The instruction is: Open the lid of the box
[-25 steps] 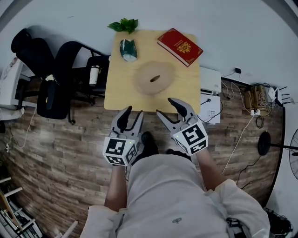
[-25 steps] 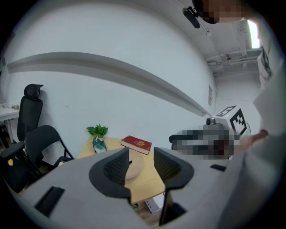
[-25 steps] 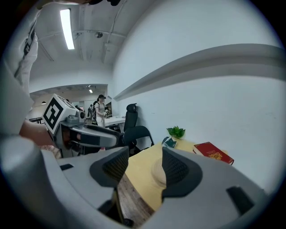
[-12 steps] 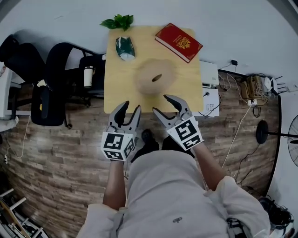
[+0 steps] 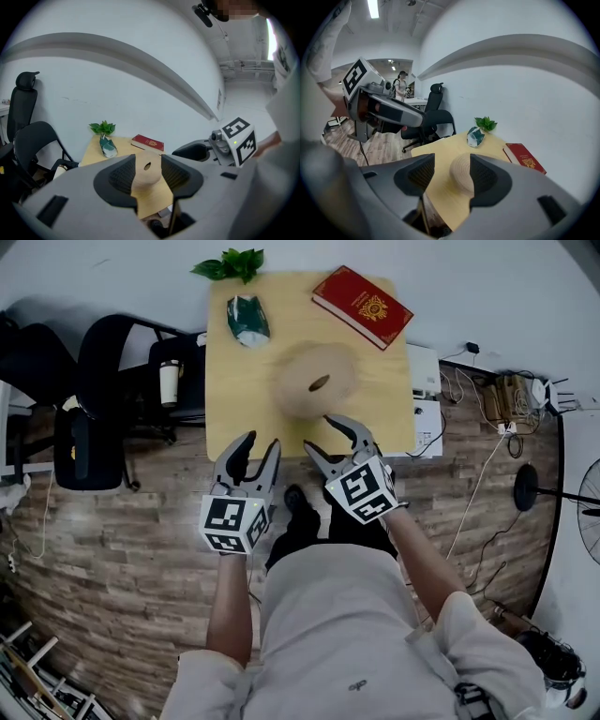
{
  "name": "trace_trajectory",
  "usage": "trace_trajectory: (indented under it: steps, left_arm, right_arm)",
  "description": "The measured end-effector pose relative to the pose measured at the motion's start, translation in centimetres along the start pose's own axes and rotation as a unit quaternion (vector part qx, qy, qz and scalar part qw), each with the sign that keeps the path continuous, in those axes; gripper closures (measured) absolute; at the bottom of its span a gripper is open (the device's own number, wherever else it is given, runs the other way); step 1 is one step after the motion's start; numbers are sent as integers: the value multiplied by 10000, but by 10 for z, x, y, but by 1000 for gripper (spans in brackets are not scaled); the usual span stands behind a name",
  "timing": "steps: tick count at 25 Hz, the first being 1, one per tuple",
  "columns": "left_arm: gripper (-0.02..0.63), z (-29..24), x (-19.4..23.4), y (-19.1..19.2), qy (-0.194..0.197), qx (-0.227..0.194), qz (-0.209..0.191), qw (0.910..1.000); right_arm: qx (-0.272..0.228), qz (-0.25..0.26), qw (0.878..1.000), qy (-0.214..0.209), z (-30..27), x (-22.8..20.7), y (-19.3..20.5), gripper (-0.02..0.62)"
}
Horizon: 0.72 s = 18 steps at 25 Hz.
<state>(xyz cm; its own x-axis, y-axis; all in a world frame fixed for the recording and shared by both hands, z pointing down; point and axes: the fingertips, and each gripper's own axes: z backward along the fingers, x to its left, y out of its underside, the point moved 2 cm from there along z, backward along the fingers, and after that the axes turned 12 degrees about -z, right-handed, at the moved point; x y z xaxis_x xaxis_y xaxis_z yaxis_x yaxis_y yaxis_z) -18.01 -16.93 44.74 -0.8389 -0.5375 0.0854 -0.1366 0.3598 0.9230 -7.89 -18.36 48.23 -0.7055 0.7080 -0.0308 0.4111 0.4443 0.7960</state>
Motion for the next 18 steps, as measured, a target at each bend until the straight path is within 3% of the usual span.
trace_trajectory:
  steps: [18]
  left_arm:
    - [456, -29, 13, 37, -163, 300, 233, 9991]
  right_arm:
    - [536, 401, 9977, 97, -77, -25, 58, 374]
